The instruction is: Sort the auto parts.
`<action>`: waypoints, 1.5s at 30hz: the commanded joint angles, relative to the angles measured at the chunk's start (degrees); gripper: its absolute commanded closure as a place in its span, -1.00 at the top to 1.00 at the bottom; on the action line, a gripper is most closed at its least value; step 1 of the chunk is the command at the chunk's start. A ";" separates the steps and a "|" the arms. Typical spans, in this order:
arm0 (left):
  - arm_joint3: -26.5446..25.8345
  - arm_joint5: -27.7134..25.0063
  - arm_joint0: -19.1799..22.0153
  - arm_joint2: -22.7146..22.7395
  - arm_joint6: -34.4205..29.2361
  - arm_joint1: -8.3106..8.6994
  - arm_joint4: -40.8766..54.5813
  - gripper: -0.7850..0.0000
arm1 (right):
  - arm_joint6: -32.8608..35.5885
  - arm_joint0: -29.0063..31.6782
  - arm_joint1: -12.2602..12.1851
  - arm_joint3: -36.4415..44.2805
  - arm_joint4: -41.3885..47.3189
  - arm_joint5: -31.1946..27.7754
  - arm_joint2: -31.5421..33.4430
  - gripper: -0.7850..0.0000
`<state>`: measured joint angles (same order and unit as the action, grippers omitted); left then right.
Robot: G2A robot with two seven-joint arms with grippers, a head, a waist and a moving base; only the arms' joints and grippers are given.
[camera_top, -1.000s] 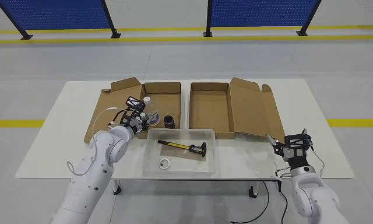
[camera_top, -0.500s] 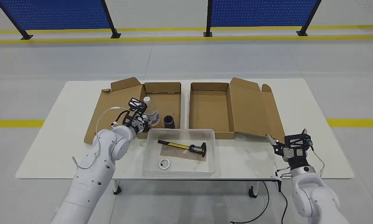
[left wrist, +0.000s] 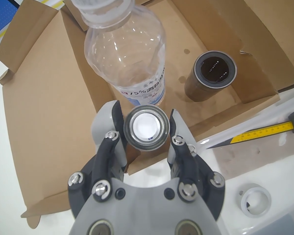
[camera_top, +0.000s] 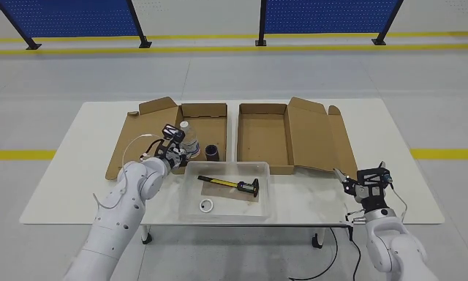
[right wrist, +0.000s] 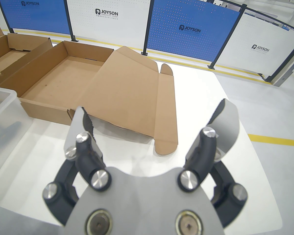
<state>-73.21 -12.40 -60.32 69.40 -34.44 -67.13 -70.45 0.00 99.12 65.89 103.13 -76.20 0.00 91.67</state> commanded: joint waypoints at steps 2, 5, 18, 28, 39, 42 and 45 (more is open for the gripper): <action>0.16 0.01 0.04 -0.08 -0.08 -0.04 -0.10 0.34 | 0.00 0.00 0.00 0.00 0.00 0.00 0.00 1.00; 0.19 -0.14 0.02 -0.08 -0.15 -0.05 -0.12 1.00 | 0.00 0.00 0.00 0.00 0.00 0.00 0.00 1.00; -5.94 0.90 -2.38 1.93 0.25 0.40 -1.34 1.00 | 0.00 0.00 0.00 0.00 0.00 0.00 0.00 1.00; -19.87 3.08 -9.78 5.52 0.84 1.09 -1.00 1.00 | 0.00 0.00 0.00 0.00 0.00 0.00 0.00 1.00; -39.23 6.99 -26.79 15.50 8.48 2.09 1.00 1.00 | 0.00 0.00 0.00 0.00 0.00 0.00 0.00 1.00; -42.97 8.29 -31.19 18.69 10.48 2.25 0.92 1.00 | 0.00 0.00 0.00 0.00 0.00 0.00 0.00 1.00; -45.42 10.55 -35.20 21.75 11.43 2.30 0.53 1.00 | 0.00 0.00 0.00 0.00 0.00 0.00 0.00 1.00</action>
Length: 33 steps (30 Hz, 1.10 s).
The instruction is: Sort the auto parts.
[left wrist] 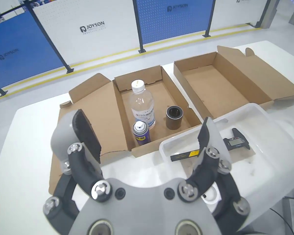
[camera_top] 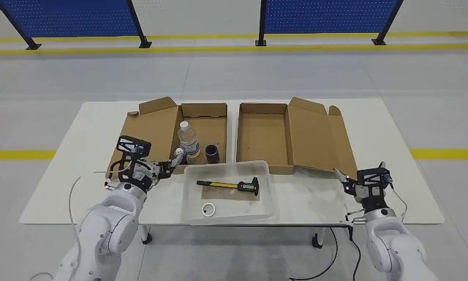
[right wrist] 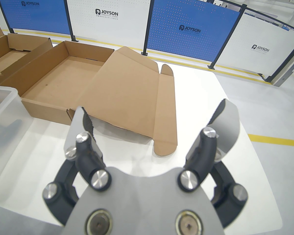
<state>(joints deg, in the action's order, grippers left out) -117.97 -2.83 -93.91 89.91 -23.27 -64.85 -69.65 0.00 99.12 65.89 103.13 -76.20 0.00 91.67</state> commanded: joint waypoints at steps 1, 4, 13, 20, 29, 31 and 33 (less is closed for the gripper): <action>-0.88 1.86 -2.65 2.16 0.70 0.00 -0.35 1.00 | 0.00 0.00 0.00 0.00 0.00 0.00 0.00 1.00; -1.39 3.91 -5.35 4.56 2.04 -0.07 -0.56 1.00 | 0.00 0.00 0.00 0.00 0.00 0.00 0.00 1.00; -2.64 4.67 -9.56 9.15 4.42 -0.32 1.59 1.00 | 0.00 0.00 0.00 0.00 0.00 0.00 0.00 1.00; -2.64 4.67 -9.56 9.15 4.42 -0.32 1.59 1.00 | 0.00 0.00 0.00 0.00 0.00 0.00 0.00 1.00; -2.64 4.67 -9.56 9.15 4.42 -0.32 1.59 1.00 | 1.77 -1.51 -0.12 2.43 -4.16 -3.66 -2.02 1.00; -2.64 4.67 -9.56 9.15 4.42 -0.32 1.59 1.00 | 2.45 -2.21 -0.02 3.49 -3.53 -5.27 -3.26 1.00; -2.64 4.67 -9.56 9.15 4.42 -0.32 1.59 1.00 | 5.22 -3.16 -0.04 5.05 -4.87 -6.77 -4.34 1.00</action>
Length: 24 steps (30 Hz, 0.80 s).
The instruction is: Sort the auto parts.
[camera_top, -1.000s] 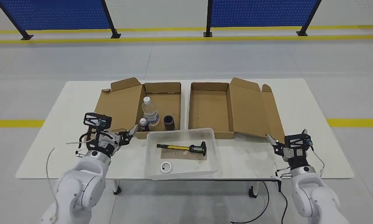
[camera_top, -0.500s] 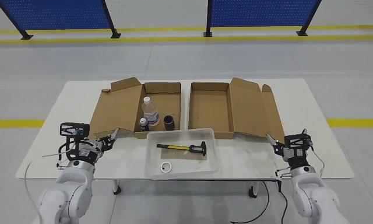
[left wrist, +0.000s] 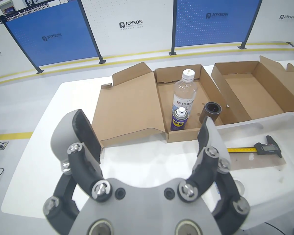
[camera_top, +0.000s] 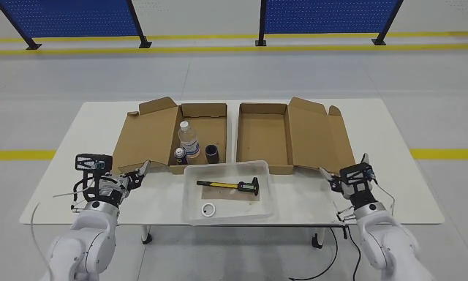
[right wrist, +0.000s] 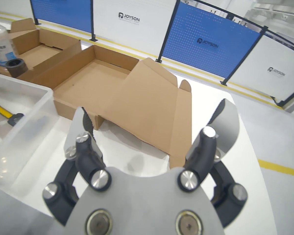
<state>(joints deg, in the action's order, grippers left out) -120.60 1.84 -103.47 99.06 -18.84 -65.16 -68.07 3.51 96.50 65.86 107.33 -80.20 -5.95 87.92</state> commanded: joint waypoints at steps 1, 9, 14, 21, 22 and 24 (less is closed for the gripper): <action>0.00 0.00 0.00 0.00 0.00 0.00 0.00 1.00 | 3.21 -1.08 0.01 1.72 -0.72 -1.75 -1.29 1.00; 0.00 0.00 0.00 0.00 0.00 0.00 0.00 1.00 | 29.24 -7.67 -0.14 8.45 9.36 -13.36 -5.03 1.00; 0.00 0.00 0.00 0.00 0.00 0.00 0.00 1.00 | 41.51 -12.64 -0.23 10.97 17.25 -17.23 -7.44 1.00; 0.00 0.00 0.00 0.00 0.00 0.00 0.00 1.00 | 49.32 -17.50 -0.22 10.17 22.90 -17.76 -10.75 1.00; 0.00 0.00 0.00 0.00 0.00 0.00 0.00 1.00 | 49.91 -17.43 -0.26 9.66 23.67 -17.93 -10.99 1.00; 0.00 0.00 0.00 0.00 0.00 0.00 0.00 1.00 | 51.20 -17.23 -0.48 8.78 23.43 -19.39 -11.18 1.00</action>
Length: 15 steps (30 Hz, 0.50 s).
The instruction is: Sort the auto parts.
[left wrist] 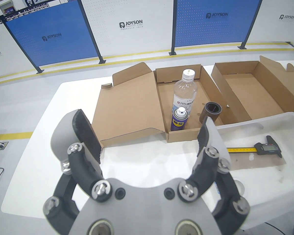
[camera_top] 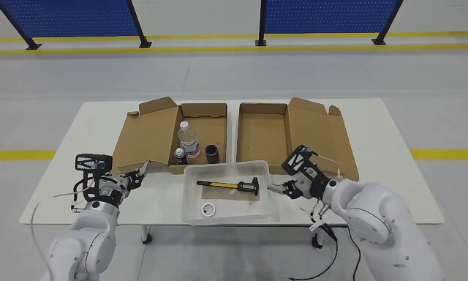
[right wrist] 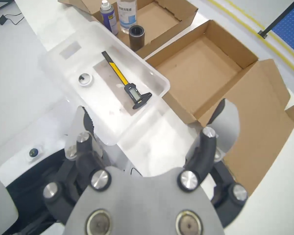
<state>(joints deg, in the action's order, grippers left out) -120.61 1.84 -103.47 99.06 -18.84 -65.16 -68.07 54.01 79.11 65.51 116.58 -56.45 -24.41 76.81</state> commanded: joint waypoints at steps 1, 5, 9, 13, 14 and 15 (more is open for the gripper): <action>0.00 0.00 0.00 0.00 0.00 0.00 0.00 1.00 | 1.00 0.39 -0.25 -0.92 -0.82 -1.71 -0.11 1.00; 0.00 0.00 0.00 0.00 0.00 0.00 0.00 1.00 | 0.51 1.26 -0.63 -2.61 -1.39 -4.13 -0.12 1.00; 0.00 0.00 0.00 0.00 0.00 0.00 0.00 1.00 | 0.10 0.65 -0.86 -3.75 -2.16 -4.57 -0.21 1.00; 0.00 0.00 0.00 0.00 0.00 0.00 0.00 1.00 | 0.00 -1.49 -0.88 -4.96 -2.48 -4.40 -1.13 1.00; 0.00 0.00 0.00 0.00 0.00 0.00 0.00 1.00 | 0.00 -1.49 -0.88 -4.96 -2.48 -4.40 -1.13 1.00; 0.00 0.00 0.00 0.00 0.00 0.00 0.00 1.00 | 0.00 -1.49 -0.88 -4.96 -2.48 -4.40 -1.13 1.00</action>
<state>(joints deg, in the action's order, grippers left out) -120.61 1.84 -103.47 99.06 -18.84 -65.16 -68.07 54.01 77.58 64.63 111.61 -58.96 -28.81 75.66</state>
